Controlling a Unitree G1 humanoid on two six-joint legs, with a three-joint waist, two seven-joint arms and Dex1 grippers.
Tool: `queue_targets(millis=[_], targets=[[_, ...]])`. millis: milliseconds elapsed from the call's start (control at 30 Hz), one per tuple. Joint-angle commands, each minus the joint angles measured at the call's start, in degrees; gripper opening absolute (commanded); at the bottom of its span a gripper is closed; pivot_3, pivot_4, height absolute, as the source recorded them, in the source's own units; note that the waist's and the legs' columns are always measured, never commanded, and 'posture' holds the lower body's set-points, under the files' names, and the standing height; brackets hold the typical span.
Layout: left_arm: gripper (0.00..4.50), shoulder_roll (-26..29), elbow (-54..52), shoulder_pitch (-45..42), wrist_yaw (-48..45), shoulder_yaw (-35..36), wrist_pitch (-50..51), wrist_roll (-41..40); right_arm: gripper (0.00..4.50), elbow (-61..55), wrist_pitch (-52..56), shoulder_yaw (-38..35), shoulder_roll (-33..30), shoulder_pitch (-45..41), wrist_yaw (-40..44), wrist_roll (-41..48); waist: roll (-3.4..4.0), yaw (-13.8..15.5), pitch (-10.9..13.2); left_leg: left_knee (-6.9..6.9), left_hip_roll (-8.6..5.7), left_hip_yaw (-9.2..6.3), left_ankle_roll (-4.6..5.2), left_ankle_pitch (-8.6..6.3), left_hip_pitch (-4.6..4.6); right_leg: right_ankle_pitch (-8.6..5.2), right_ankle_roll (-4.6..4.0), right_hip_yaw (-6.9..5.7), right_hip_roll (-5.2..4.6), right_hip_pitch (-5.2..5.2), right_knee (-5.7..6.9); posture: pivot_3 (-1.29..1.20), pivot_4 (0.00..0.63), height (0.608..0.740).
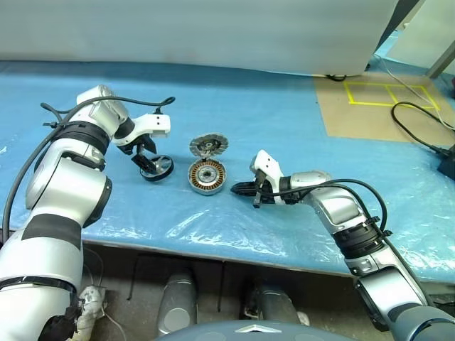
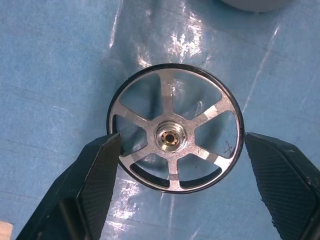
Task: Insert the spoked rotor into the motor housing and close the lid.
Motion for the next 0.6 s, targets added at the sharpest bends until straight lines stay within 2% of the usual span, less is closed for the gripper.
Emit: queue_targets(millis=[33,600], targets=[[4.13,0.6,0.3,-0.4,1.5,0.4,-0.8,1.1,0.03,-3.3,0.8,0.2,-0.3,-0.4,-0.5,0.2,-0.01,0.0,0.0,0.00,0.00,0.00,0.00,0.00,0.00,0.00,0.00,0.00,0.00,0.00,0.00,0.00,0.150,0.740],[4.13,-0.7,0.5,1.4,2.1,1.5,-0.5,1.0,0.03,-7.9,7.0,0.0,0.2,-1.4,-2.8,1.2,-0.03,0.0,0.0,-0.01,0.00,-0.01,0.00,0.00,0.00,0.00,0.00,0.00,0.00,0.00,0.00,0.00,0.150,0.740]])
